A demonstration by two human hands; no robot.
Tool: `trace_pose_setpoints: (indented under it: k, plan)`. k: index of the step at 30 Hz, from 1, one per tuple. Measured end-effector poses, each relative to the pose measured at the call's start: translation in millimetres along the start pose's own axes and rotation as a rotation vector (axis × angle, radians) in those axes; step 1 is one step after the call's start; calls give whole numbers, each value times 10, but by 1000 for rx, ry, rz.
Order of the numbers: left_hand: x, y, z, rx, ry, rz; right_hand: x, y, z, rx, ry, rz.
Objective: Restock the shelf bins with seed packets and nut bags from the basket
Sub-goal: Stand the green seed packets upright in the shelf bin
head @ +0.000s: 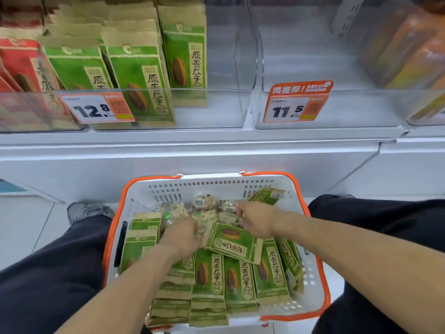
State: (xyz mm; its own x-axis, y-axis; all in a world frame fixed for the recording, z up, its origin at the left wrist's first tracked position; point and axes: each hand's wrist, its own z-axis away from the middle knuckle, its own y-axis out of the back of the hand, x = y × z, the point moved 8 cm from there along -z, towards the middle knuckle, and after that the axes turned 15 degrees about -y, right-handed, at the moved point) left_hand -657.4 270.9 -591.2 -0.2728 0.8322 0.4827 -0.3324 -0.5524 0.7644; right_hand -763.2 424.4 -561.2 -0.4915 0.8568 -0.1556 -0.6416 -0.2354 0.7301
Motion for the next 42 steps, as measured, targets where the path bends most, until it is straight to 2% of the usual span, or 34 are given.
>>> trace_pose_setpoints:
  k: [4, 7, 11, 14, 19, 23, 27, 31, 38, 42]
  plan:
    - [-483, 111, 230, 11, 138, -116, 8, -243, -118, -54, -32, 71]
    - [-559, 174, 308, 4, 130, -131, -63, -404, -204, -171, -70, 28]
    - [-460, 66, 319, -142, 87, -217, -212, -572, -263, -235, -120, 8]
    - [-436, -13, 315, -207, 113, -101, -366, -695, -232, -292, -117, 49]
    - [-463, 124, 301, -58, 217, 19, -535, -710, -161, -368, -163, -88]
    - [-543, 99, 380, -124, 380, 197, -486, -661, -169, -397, -238, -140]
    - [-475, 63, 418, -120, 422, 365, -445, -501, -171, -343, -281, -187]
    - [-356, 245, 326, -58, 372, 378, -465, -149, -158, -285, -270, -295]
    - [-131, 1299, 145, 56, 169, 409, -497, 943, 159, 5, -162, -208]
    - [98, 1841, 157, 151, 35, 556, -485, 1483, 447, 18, -81, -242]
